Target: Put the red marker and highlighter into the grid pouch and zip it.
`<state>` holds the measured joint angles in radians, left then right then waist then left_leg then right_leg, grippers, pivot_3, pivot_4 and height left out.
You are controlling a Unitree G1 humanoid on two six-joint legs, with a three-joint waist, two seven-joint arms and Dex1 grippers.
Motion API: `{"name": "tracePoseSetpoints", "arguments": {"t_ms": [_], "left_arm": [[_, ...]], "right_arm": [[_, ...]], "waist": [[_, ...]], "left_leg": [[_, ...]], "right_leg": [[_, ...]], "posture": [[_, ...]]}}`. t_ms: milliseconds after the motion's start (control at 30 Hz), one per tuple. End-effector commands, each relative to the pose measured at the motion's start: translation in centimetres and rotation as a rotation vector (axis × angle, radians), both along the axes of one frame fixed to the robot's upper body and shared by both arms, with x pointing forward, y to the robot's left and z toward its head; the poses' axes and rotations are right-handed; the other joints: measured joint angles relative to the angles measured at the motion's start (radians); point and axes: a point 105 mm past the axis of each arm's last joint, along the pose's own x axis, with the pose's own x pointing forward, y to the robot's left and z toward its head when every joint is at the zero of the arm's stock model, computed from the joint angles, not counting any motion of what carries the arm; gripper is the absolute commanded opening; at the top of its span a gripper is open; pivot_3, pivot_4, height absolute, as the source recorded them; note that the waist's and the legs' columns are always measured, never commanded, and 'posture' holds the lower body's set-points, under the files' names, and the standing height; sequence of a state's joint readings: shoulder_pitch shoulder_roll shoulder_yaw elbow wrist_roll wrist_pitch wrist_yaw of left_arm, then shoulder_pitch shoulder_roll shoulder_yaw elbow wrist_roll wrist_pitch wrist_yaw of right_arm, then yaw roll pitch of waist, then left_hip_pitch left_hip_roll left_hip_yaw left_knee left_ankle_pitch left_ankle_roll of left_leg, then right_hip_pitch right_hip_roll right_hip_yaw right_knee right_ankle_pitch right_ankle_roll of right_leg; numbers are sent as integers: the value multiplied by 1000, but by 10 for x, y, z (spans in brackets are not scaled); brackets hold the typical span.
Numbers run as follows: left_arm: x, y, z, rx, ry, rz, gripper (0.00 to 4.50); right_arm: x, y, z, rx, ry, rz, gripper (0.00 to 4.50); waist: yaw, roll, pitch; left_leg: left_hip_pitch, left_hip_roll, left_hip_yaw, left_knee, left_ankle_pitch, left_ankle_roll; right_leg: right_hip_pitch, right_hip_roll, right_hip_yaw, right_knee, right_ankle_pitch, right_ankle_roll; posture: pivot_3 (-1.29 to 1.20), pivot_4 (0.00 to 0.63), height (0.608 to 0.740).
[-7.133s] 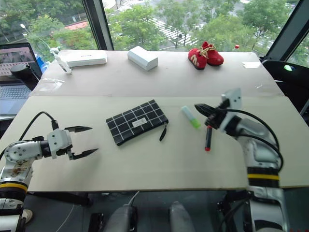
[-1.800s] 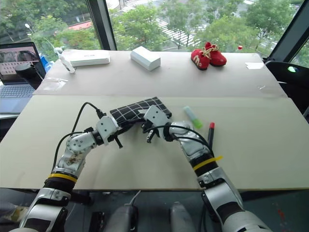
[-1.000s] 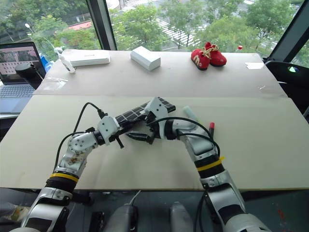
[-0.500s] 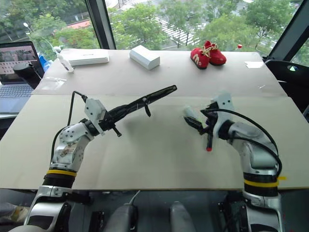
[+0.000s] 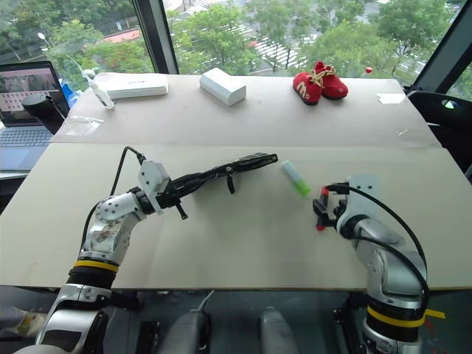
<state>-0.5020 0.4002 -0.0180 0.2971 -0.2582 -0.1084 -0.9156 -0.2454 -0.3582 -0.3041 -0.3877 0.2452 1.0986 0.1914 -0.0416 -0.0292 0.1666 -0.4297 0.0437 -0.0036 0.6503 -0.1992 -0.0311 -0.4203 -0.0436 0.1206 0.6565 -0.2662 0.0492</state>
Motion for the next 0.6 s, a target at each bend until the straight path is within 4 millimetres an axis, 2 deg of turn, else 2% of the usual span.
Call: {"name": "tracePoseSetpoints", "arguments": {"t_ms": [33,167,233,267,467,567,600], "left_arm": [[1,0,20,-14,-71,-3,0],[1,3,28,-36,-79,11,0],[1,3,30,-38,-81,15,0],[1,4,30,-37,-80,16,0],[1,7,32,-34,-80,30,0],[1,10,32,-28,-73,33,0],[1,11,32,-27,-70,34,0]], "right_arm": [[-4,-13,-9,-34,11,-51,4442],[-6,-13,-28,-19,54,-56,4442],[-7,-15,-36,-41,69,-59,3925],[-7,-16,-39,-54,73,-58,3808],[-8,-28,-44,-83,68,-86,1835],[0,-43,-31,-143,15,-139,814],[6,-45,-20,-151,-34,-141,559]], "waist": [[1,0,0],[0,-1,0],[0,-2,-1],[0,-3,-2],[5,-4,-2],[5,-4,-2],[6,-4,-2]], "left_leg": [[0,0,0,0,0,0],[0,0,0,0,0,0],[1,0,0,0,0,0],[1,0,0,0,0,0],[9,0,-2,0,0,0],[11,0,-3,0,0,0],[11,0,-3,0,0,0]], "right_leg": [[0,0,0,0,0,0],[1,0,0,0,0,0],[2,0,0,0,0,0],[2,0,0,0,0,0],[14,0,-2,-4,0,0],[18,0,-2,-8,0,1],[18,0,-2,-8,0,1]], "posture": [[0,150,730],[0,150,730],[0,150,730],[0,150,730],[0,150,730],[0,150,730],[0,150,730]]}}
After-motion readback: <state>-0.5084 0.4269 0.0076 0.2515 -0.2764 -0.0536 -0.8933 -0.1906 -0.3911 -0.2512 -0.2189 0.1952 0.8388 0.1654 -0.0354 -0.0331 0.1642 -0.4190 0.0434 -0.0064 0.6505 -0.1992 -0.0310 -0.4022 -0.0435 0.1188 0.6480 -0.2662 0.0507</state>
